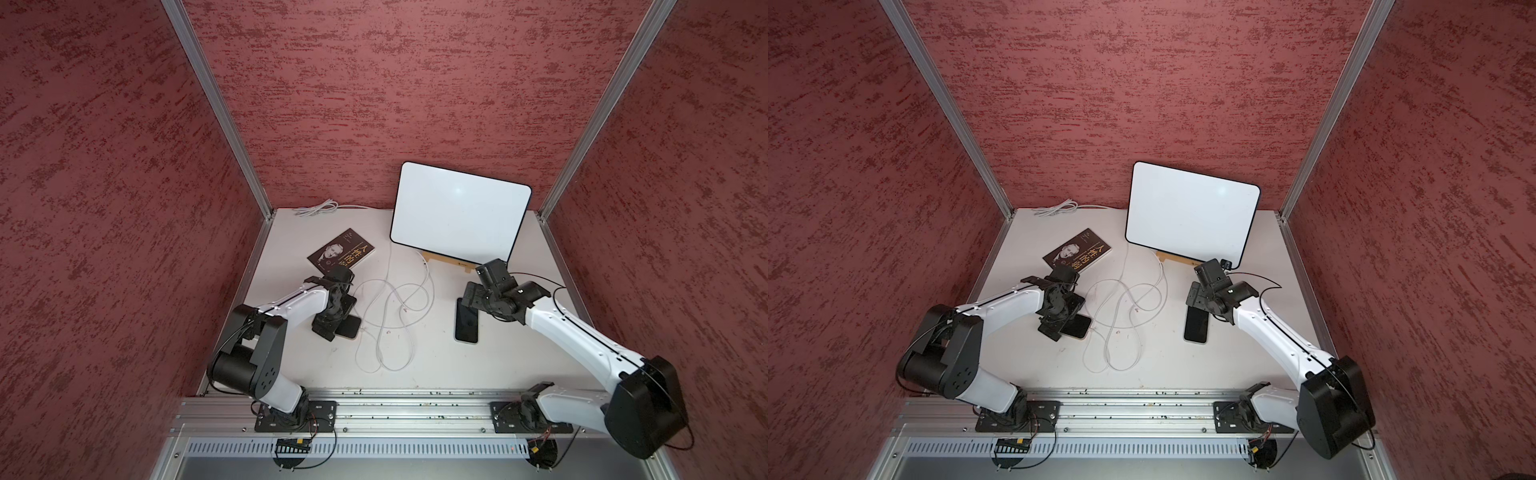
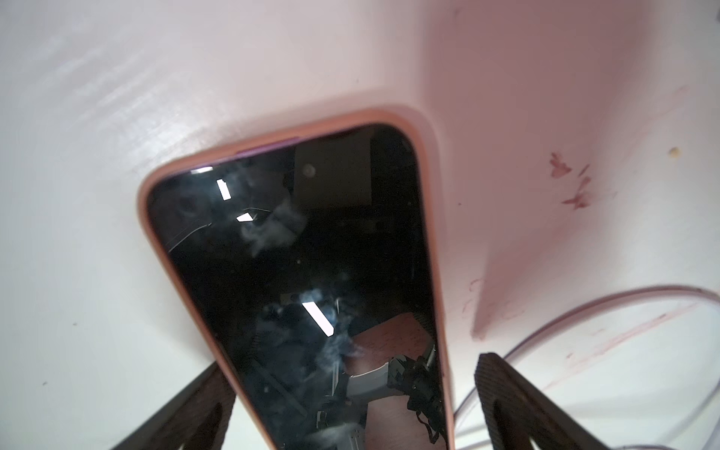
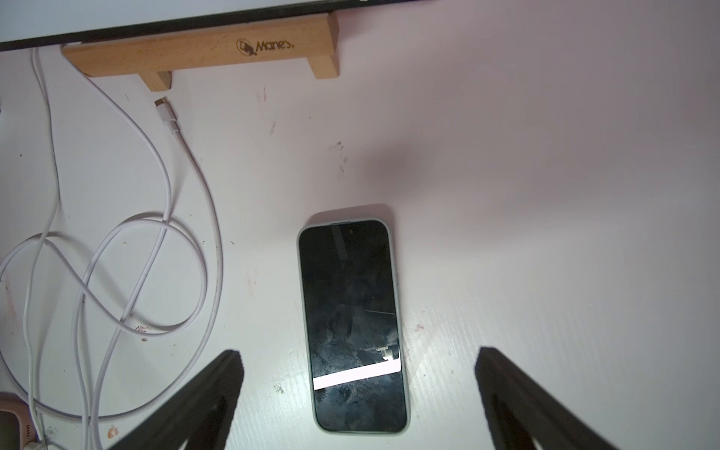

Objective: Unplug the charging cable from the phone
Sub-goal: Pick up the phone at the center of the board.

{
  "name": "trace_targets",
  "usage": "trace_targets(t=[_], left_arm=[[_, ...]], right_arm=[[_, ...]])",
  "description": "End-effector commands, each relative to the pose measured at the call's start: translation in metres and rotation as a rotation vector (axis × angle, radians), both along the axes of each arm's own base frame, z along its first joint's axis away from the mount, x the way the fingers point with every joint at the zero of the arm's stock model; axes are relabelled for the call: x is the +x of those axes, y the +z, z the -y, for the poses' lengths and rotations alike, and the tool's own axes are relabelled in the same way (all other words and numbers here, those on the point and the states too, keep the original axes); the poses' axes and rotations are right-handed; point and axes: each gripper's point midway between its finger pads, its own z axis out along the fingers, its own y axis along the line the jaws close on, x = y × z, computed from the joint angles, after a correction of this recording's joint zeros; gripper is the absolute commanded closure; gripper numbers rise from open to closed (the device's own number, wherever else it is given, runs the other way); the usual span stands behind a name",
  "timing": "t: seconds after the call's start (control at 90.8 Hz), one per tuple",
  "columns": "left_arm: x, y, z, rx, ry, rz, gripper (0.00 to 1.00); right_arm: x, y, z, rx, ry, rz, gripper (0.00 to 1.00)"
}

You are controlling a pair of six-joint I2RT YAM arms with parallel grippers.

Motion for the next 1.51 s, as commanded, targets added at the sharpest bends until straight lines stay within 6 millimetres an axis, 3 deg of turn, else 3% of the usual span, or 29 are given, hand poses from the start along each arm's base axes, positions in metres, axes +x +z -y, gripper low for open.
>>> trace_targets(t=[0.0, 0.771, 1.322, 1.499], left_arm=[[-0.010, -0.010, -0.006, 0.026, 0.025, -0.056, 0.00], [0.004, -0.020, 0.005, -0.017, -0.038, -0.027, 0.32], [0.032, 0.042, -0.011, 0.120, -0.190, 0.124, 0.36], [0.048, 0.071, -0.014, 0.163, -0.241, 0.204, 0.36]], right_arm=[[-0.002, 0.001, 0.005, -0.028, -0.016, 0.015, 0.01], [-0.002, 0.012, 0.010, -0.038, -0.034, 0.042, 0.01], [-0.002, 0.007, 0.010, -0.029, -0.040, 0.044, 0.01], [-0.002, 0.005, 0.007, -0.024, -0.025, 0.036, 0.01]])
